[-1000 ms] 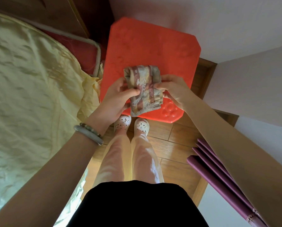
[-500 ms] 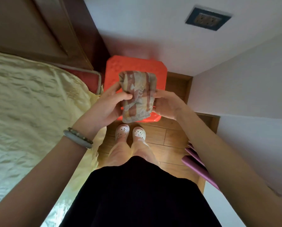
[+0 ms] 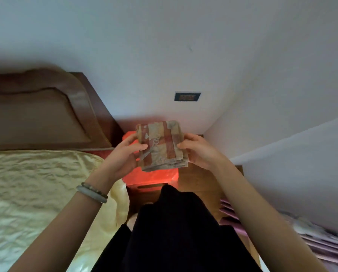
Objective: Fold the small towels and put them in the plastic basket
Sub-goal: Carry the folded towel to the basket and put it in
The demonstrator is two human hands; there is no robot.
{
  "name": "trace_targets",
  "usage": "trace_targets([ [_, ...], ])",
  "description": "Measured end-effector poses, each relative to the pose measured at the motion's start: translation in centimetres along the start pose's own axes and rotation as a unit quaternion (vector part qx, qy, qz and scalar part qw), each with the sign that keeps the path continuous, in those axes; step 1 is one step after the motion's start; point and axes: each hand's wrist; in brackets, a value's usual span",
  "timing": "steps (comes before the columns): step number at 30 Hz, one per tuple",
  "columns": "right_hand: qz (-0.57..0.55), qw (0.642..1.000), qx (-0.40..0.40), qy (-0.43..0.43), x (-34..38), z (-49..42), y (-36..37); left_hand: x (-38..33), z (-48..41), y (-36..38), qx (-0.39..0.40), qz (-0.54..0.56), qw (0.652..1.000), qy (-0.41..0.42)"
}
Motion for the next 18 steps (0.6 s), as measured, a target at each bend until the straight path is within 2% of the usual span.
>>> trace_targets([
  [3,-0.028,0.998,-0.033,-0.041,0.7,2.3,0.1,-1.3,0.5,1.4,0.025,-0.043,0.999,0.01],
  [9,-0.109,0.977,-0.145,-0.114,-0.3,7.7,1.9,-3.7,0.7,3.6,0.148,-0.164,0.975,0.007],
  [14,-0.149,0.945,-0.262,-0.129,-3.9,12.8,3.6,-4.2,1.3,6.2,0.28,-0.293,0.914,-0.023],
  [18,-0.192,0.904,-0.358,-0.134,-7.5,17.9,4.7,-2.6,2.7,10.1,0.375,-0.348,0.857,-0.058],
])
Point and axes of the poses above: each hand's wrist, its own z-axis away from the middle knuckle, its own y-axis out of the palm, x = y × z, and after that the axes turned 2 degrees about y, right-handed
